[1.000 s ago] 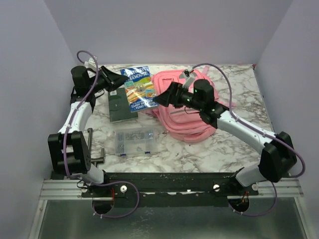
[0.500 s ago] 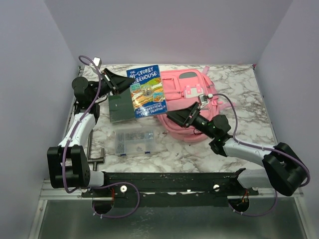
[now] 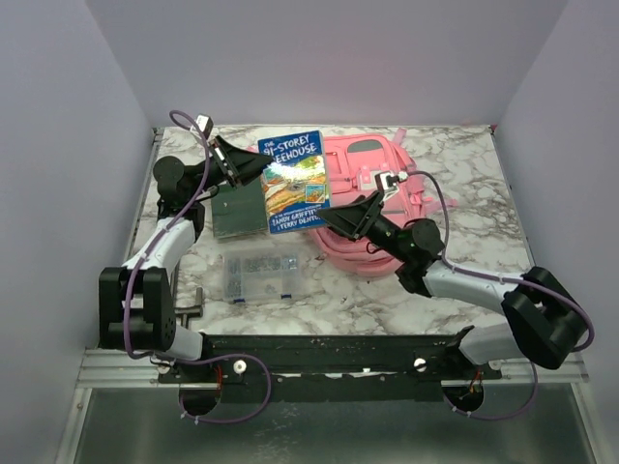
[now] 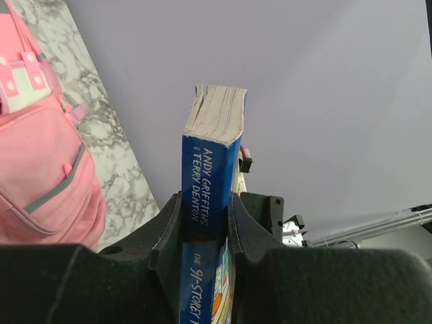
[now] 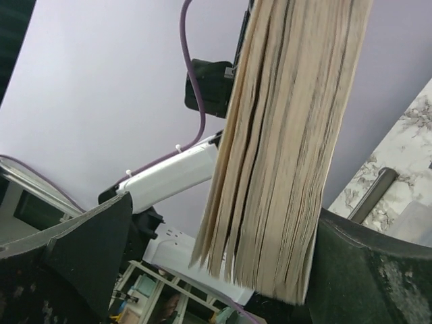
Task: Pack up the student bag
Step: Pick up the book from the center of the board.
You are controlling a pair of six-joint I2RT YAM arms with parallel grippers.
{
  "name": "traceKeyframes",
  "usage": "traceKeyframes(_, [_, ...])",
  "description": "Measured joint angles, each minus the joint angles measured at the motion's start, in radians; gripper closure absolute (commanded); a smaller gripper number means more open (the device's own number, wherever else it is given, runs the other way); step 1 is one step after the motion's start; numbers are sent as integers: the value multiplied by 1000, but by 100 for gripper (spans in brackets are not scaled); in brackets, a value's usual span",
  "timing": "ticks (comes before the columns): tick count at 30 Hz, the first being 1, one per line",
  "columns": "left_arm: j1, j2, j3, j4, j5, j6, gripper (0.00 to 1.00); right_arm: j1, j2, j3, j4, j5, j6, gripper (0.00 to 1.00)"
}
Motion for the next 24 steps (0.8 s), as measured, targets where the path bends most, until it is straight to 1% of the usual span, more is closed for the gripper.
traceKeyframes(2, [-21, 15, 0, 14, 2, -11, 100, 0, -29, 23, -71, 0, -20, 8])
traceKeyframes(6, [-49, 33, 0, 20, 2, -20, 100, -24, -101, 80, -268, -24, -58, 11])
traceKeyframes(9, [-56, 34, 2, 3, 2, -2, 100, -66, -134, 133, -421, -85, -88, 11])
traceKeyframes(11, [-62, 33, 9, -35, 2, 32, 100, -91, -138, 198, -554, -129, -122, 12])
traceKeyframes(13, [-70, 32, 26, -103, -5, 84, 100, -106, -137, 269, -686, -169, -163, 19])
traceKeyframes(16, [-100, 28, 59, -198, -12, 153, 100, -129, -132, 349, -841, -233, -216, 30])
traceKeyframes(19, [-138, 18, 89, -278, -15, 228, 100, -162, -116, 411, -975, -294, -256, 34])
traceKeyframes(20, [-151, 14, 103, -322, -18, 265, 100, -175, -109, 428, -1011, -318, -267, 34])
traceKeyframes(21, [-164, 11, 121, -365, -23, 298, 100, -190, -103, 443, -1044, -342, -277, 37])
traceKeyframes(23, [-182, 6, 152, -439, -31, 365, 100, -220, -98, 454, -1087, -383, -293, 49])
traceKeyframes(24, [-194, 2, 168, -476, -35, 401, 100, -233, -97, 454, -1103, -403, -300, 51])
